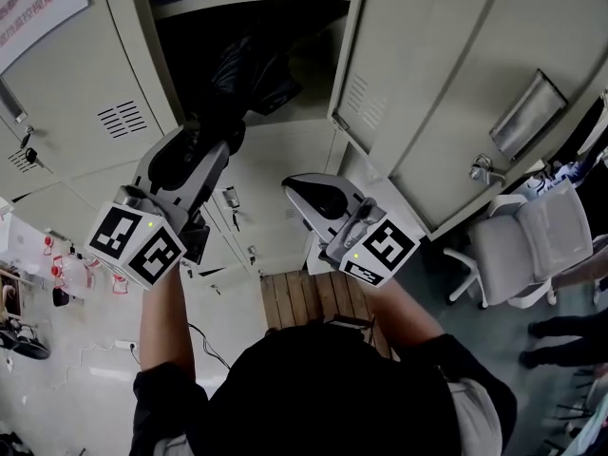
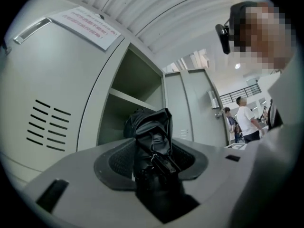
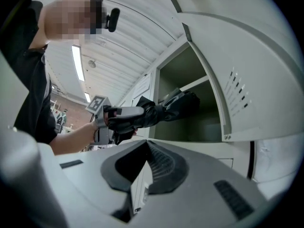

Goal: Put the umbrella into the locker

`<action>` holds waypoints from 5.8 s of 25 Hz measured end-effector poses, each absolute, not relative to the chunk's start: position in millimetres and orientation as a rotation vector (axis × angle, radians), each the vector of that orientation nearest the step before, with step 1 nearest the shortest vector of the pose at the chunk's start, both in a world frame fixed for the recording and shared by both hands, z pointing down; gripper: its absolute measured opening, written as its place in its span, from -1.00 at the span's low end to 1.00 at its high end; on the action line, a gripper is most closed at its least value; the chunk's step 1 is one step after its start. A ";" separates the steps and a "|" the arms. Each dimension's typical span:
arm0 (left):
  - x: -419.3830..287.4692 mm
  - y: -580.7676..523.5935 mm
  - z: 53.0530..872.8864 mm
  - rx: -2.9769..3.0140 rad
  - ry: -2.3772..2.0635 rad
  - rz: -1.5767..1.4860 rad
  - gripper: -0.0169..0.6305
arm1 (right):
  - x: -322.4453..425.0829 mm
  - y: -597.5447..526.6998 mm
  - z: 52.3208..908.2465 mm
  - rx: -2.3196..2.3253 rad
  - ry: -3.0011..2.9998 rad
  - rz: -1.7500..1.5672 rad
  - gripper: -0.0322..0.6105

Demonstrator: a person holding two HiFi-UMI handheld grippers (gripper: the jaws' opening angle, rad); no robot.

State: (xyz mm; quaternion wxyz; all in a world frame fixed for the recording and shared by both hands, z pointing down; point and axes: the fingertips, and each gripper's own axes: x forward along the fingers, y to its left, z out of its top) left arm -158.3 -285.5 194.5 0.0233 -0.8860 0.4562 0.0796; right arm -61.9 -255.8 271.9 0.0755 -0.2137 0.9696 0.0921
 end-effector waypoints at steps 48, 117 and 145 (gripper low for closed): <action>-113.2 -405.1 188.2 -2.552 1.623 -0.294 -0.31 | -55.7 -246.6 270.7 -0.573 2.955 0.291 -0.86; -102.0 -451.3 236.1 -2.494 1.592 -0.757 -0.16 | -43.3 -259.6 275.4 -0.603 2.944 0.277 -0.86; -115.6 -348.7 152.8 -2.538 1.409 -0.098 -0.50 | -67.8 -248.4 274.0 -0.540 2.948 0.238 -0.86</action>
